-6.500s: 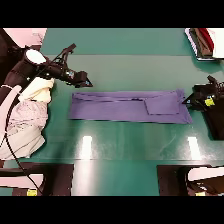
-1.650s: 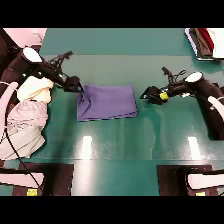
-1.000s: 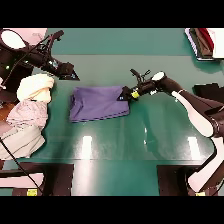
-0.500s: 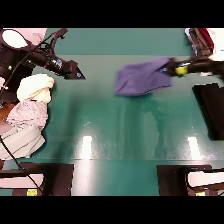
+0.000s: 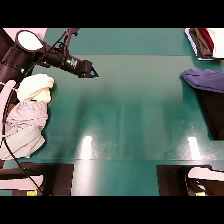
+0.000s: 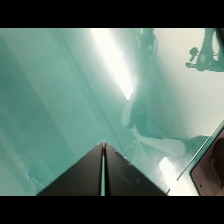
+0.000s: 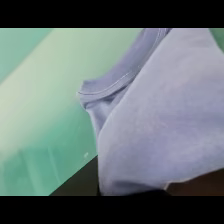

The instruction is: Fold the shirts.

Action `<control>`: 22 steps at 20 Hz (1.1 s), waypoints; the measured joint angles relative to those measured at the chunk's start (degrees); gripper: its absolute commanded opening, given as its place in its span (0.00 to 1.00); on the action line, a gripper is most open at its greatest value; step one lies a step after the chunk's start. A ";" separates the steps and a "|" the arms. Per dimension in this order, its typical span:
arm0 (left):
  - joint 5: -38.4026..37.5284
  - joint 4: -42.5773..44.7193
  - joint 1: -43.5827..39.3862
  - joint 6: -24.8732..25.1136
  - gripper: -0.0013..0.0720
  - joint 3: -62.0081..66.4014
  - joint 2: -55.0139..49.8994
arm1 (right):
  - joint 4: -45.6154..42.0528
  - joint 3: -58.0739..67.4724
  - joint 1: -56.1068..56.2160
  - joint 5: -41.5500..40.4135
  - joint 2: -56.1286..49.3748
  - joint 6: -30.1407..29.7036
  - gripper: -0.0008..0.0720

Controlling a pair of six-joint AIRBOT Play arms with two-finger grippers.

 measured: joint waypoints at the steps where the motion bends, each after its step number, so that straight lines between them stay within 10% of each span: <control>1: 0.33 0.00 -0.31 0.00 0.05 0.00 0.00 | 1.01 0.02 -1.16 -0.57 0.07 -0.11 0.03; 10: 0.98 0.04 -1.03 0.28 0.05 0.00 0.00 | 8.22 0.13 -7.39 -0.39 8.22 -5.97 0.03; 16: 0.81 1.07 -1.03 0.81 0.05 0.00 0.00 | -4.28 0.04 -11.23 11.65 11.98 -5.22 0.04; 17: 0.52 1.20 -1.03 0.87 0.05 0.00 0.00 | -7.37 0.04 -11.47 13.84 12.13 -4.70 0.14; 20: 0.02 1.42 -1.03 1.70 0.05 0.00 0.00 | -17.62 0.04 -11.91 19.39 12.44 -1.18 0.95; 22: -0.17 1.51 -1.03 2.05 0.05 0.00 0.00 | -23.08 0.04 -12.02 22.03 12.50 1.01 0.96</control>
